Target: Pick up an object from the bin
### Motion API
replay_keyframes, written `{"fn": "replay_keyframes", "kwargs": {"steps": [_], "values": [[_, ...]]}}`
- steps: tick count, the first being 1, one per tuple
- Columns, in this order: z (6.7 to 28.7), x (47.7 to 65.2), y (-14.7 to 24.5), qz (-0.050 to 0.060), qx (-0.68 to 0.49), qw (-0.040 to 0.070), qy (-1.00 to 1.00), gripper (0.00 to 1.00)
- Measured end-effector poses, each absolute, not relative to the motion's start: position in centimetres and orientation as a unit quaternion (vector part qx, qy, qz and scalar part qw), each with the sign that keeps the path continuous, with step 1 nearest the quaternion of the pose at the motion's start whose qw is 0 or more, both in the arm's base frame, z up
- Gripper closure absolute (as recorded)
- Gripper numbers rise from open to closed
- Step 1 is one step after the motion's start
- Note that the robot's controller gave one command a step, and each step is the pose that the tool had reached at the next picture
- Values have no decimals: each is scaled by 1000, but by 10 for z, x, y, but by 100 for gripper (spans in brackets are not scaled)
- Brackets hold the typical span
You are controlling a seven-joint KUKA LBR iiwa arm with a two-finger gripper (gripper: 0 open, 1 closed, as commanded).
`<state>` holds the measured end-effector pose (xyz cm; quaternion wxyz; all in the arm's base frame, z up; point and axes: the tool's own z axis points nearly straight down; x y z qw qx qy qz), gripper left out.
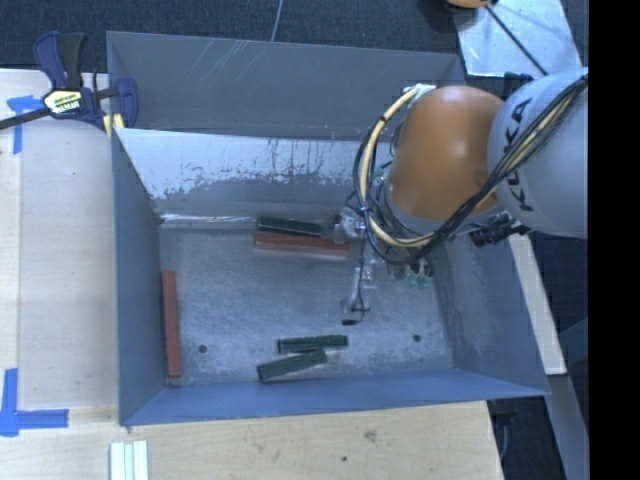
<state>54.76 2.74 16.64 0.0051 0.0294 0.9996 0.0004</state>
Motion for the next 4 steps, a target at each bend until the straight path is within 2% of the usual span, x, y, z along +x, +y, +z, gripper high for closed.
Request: {"fn": "replay_keyframes", "kwargs": {"steps": [1,2,3,4], "values": [[109,536,64,0,-1,1,1000,100],[109,536,64,0,-1,1,1000,0],[109,536,64,0,-1,1,1000,0],[73,490,106,0,-154,0,988,100]]}}
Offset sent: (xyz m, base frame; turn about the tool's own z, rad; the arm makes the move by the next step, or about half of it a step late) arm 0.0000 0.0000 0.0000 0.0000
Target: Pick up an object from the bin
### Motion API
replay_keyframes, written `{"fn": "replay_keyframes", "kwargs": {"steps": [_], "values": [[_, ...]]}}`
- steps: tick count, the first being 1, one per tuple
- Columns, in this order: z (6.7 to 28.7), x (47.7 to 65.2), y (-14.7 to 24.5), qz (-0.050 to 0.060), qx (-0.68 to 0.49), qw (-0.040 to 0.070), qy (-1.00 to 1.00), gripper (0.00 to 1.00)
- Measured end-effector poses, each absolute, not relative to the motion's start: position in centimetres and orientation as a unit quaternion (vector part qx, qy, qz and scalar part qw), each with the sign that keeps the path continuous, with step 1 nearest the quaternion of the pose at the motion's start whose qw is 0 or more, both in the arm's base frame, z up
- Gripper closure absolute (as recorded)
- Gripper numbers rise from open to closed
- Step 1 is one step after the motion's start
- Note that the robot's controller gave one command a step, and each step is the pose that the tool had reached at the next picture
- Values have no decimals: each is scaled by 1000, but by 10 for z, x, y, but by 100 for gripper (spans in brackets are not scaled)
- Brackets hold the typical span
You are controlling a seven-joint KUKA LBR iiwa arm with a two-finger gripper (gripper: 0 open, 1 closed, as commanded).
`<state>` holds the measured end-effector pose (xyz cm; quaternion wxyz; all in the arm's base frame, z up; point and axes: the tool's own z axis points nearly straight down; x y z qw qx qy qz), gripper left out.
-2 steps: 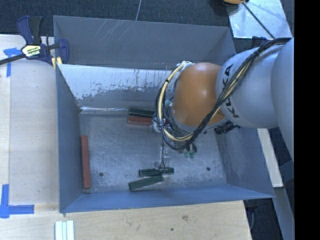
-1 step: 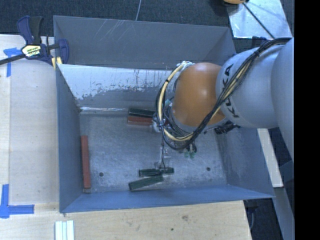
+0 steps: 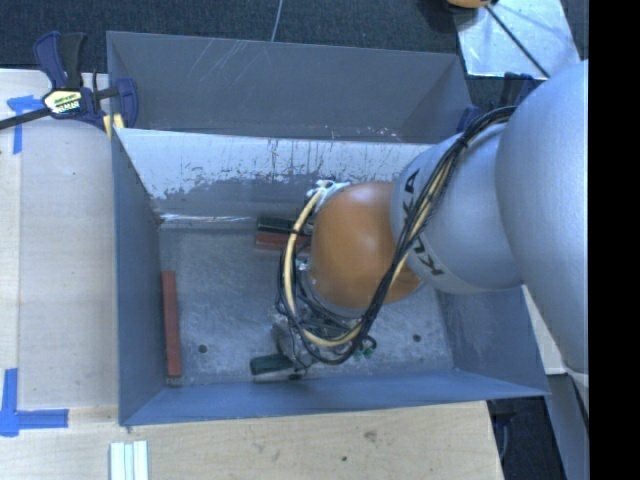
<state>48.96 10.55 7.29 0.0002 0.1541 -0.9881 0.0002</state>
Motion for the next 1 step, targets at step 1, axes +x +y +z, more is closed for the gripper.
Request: {"fn": "replay_keyframes", "kwargs": {"steps": [1], "values": [[73,491,106,0,153,-4,-988,0]]}}
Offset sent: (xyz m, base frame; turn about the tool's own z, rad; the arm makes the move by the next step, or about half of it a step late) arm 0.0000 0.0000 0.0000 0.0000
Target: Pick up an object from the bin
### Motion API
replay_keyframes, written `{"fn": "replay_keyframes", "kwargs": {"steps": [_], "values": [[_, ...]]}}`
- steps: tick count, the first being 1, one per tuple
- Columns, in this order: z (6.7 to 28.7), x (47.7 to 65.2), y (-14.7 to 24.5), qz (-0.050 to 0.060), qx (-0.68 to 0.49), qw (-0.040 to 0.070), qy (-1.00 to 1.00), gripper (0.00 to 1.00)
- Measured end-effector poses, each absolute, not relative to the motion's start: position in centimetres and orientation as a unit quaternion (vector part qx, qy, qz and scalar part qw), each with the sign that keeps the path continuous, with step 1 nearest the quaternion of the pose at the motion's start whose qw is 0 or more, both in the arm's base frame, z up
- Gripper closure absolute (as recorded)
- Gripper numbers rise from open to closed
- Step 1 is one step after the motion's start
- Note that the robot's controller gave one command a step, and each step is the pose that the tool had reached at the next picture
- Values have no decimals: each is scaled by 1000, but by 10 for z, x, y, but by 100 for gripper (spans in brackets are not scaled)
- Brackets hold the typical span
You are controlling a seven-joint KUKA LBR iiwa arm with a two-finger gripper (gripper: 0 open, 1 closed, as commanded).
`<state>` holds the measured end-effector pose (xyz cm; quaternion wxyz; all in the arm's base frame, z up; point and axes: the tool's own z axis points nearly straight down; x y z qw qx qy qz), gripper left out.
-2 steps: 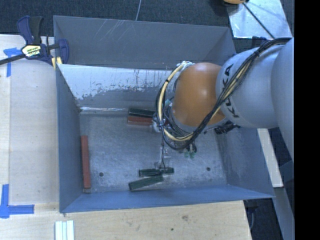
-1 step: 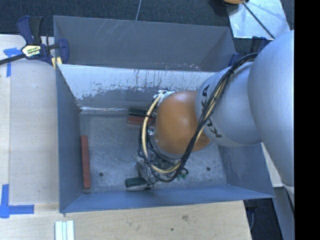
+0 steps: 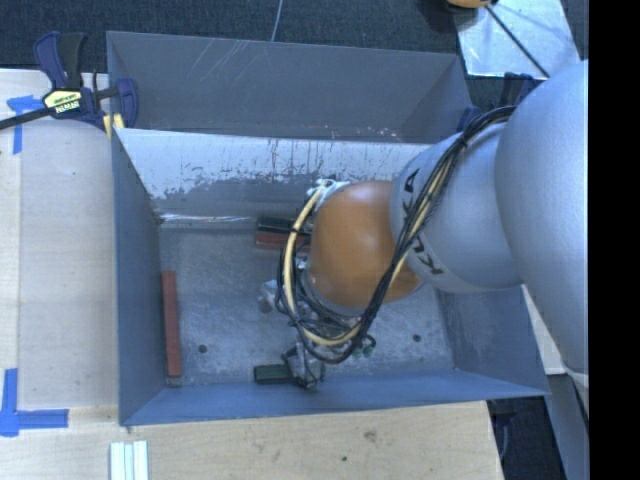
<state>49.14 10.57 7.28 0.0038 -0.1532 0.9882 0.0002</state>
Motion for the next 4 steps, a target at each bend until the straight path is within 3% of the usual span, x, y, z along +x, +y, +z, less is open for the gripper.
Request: {"fn": "replay_keyframes", "kwargs": {"steps": [1,2,3,4], "values": [[73,491,106,0,-153,3,988,100],[73,491,106,0,-153,4,988,0],[73,490,105,0,-153,1,988,100],[73,491,106,1,-152,4,988,0]]}}
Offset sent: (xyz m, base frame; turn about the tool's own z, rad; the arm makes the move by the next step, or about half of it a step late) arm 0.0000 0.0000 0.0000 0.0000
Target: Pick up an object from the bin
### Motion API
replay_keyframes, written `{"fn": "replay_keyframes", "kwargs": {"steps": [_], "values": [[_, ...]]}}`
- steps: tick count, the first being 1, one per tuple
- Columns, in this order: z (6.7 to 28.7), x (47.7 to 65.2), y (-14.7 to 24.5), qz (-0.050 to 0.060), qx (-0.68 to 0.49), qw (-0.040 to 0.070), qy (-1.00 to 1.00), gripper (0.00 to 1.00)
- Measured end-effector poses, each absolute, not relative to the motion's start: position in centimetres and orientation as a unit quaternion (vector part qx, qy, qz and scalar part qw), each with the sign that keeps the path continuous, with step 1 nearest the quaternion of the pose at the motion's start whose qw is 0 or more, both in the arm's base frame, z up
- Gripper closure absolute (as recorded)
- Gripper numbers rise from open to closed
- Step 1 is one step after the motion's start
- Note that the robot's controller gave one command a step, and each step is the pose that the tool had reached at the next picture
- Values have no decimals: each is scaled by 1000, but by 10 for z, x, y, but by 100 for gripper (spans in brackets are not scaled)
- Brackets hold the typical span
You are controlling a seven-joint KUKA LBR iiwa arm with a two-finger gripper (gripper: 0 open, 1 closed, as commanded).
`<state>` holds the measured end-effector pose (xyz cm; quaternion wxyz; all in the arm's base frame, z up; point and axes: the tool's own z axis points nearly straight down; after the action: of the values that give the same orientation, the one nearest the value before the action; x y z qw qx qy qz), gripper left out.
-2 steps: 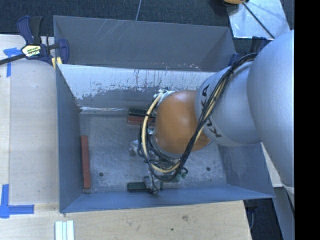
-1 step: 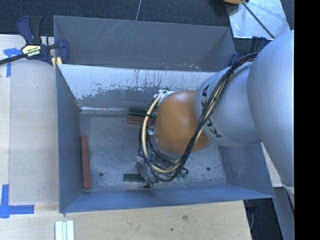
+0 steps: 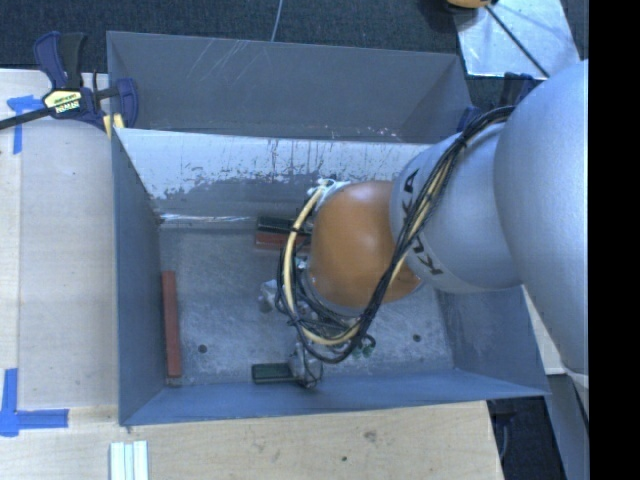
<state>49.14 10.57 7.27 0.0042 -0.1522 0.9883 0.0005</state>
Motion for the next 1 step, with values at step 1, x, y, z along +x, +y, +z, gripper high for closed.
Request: {"fn": "replay_keyframes", "kwargs": {"steps": [1], "values": [[72,489,105,0,-152,-1,988,100]]}}
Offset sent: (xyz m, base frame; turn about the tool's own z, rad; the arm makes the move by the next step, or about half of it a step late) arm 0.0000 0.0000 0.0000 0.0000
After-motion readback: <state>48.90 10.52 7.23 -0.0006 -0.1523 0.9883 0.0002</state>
